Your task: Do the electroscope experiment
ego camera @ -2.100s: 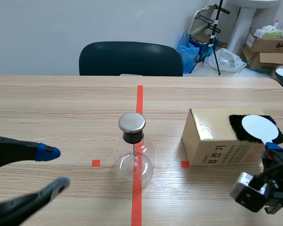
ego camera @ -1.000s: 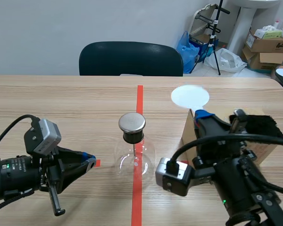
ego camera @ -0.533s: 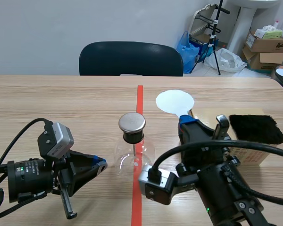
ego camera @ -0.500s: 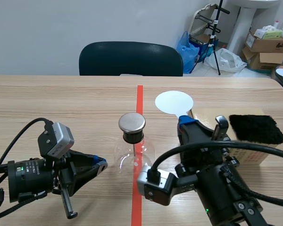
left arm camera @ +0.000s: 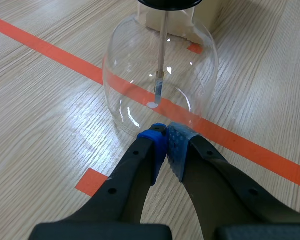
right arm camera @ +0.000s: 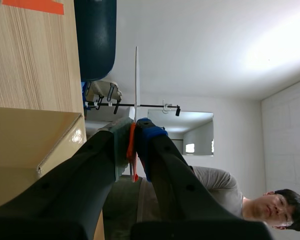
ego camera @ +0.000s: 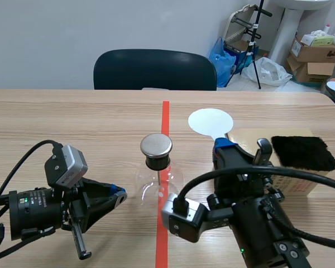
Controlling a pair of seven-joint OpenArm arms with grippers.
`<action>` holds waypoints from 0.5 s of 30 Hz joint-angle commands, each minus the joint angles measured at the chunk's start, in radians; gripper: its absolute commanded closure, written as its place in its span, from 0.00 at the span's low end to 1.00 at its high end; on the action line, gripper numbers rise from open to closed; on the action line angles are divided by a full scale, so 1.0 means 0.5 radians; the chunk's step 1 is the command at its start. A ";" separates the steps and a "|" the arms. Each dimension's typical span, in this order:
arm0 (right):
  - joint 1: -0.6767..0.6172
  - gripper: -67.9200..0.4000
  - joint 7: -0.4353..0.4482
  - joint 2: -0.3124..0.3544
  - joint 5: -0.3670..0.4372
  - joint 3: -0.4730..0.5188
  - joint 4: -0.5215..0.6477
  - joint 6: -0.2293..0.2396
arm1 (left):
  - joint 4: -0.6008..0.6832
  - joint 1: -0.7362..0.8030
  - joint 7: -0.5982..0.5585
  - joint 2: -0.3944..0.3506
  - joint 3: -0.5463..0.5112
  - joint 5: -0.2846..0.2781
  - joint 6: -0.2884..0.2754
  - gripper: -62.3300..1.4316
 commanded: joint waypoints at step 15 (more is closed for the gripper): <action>-0.006 0.98 -0.088 0.010 -0.002 0.011 0.018 -0.022 | 0.028 -0.006 -0.021 0.008 -0.004 -0.021 -0.009 0.92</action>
